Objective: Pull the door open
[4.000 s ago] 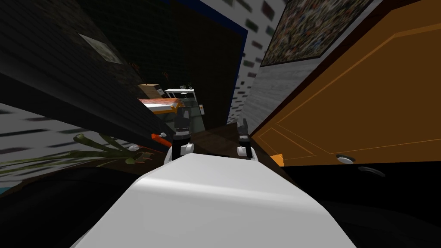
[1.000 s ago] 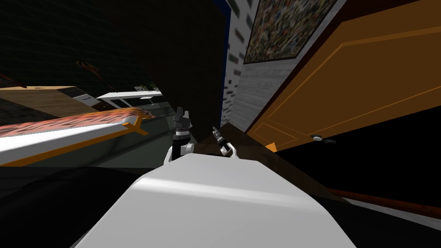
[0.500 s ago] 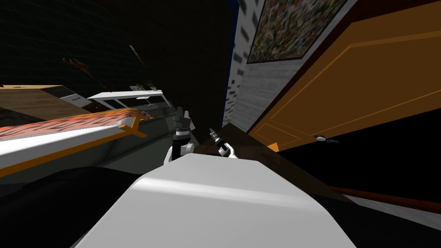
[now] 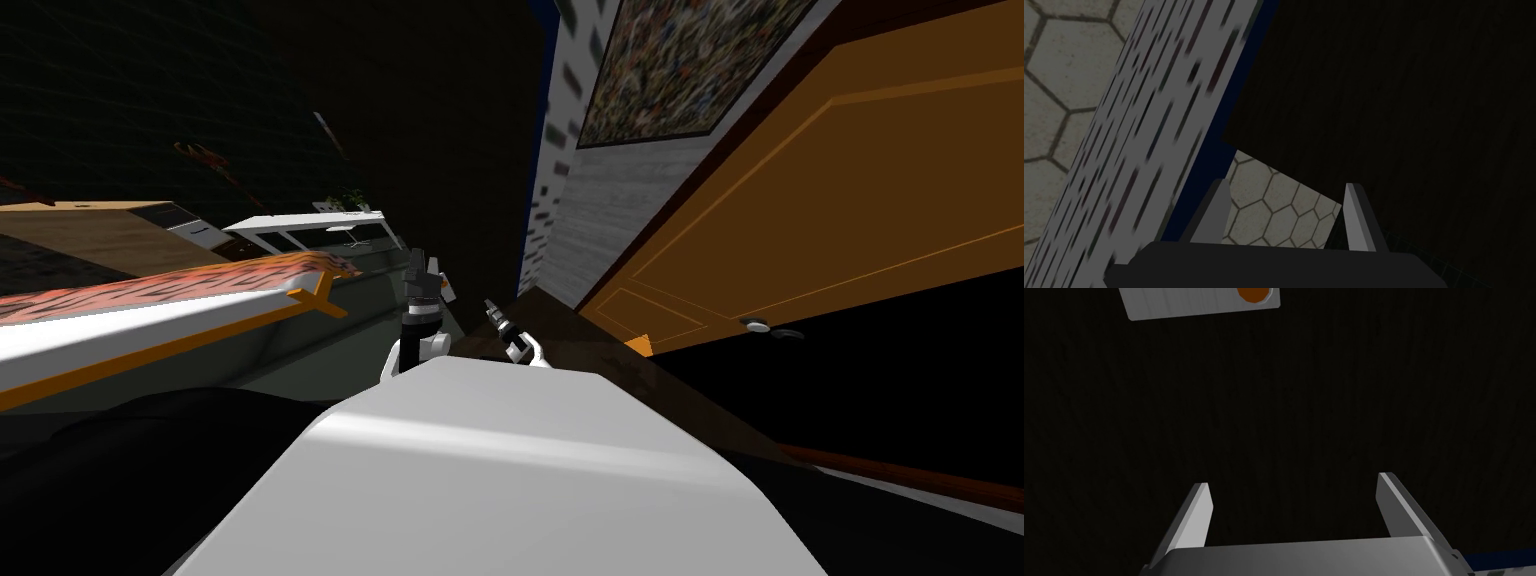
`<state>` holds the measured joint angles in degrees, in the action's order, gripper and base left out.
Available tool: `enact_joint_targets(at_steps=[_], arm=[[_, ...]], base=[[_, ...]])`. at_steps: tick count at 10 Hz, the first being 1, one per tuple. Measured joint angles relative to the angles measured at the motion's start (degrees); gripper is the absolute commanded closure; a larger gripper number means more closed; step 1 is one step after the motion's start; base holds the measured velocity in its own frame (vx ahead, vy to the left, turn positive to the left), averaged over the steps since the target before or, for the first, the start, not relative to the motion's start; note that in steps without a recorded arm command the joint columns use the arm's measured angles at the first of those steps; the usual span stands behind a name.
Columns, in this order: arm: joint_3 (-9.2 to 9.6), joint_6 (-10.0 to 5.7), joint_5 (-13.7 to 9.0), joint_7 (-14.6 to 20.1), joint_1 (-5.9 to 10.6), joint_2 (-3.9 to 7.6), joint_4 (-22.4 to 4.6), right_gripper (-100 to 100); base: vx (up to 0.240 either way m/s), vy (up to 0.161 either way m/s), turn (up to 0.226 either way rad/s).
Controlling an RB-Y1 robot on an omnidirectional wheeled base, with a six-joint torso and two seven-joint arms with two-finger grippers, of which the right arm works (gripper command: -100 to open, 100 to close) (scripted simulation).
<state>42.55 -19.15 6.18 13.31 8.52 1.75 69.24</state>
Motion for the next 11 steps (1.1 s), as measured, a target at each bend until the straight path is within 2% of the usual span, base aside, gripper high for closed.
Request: enact_joint_targets(at_steps=[4,5,8,9,10,11], arm=[[0.01,-0.01,0.0,0.0,0.0,-0.01,0.0,-100],[0.01,-0.01,0.0,0.0,0.0,0.0,0.0,-100],[0.01,0.19,0.17,0.11,0.51,2.21,-0.83,-100],[-0.07,-0.01,0.33,-0.06,0.67,2.69,-1.85,-100],[0.05,0.16,0.38,-0.05,0.4,3.86,-1.35,-100],[0.07,0.4,0.53,-0.17,0.35,4.57,-1.48,-100]], base=[[0.01,-0.004,-0.005],[-0.005,-0.124,-0.007],[-0.024,-0.203,-0.001],[-0.033,-0.169,0.0],[-0.053,-0.16,-0.016],[-0.044,-0.169,-0.014]])
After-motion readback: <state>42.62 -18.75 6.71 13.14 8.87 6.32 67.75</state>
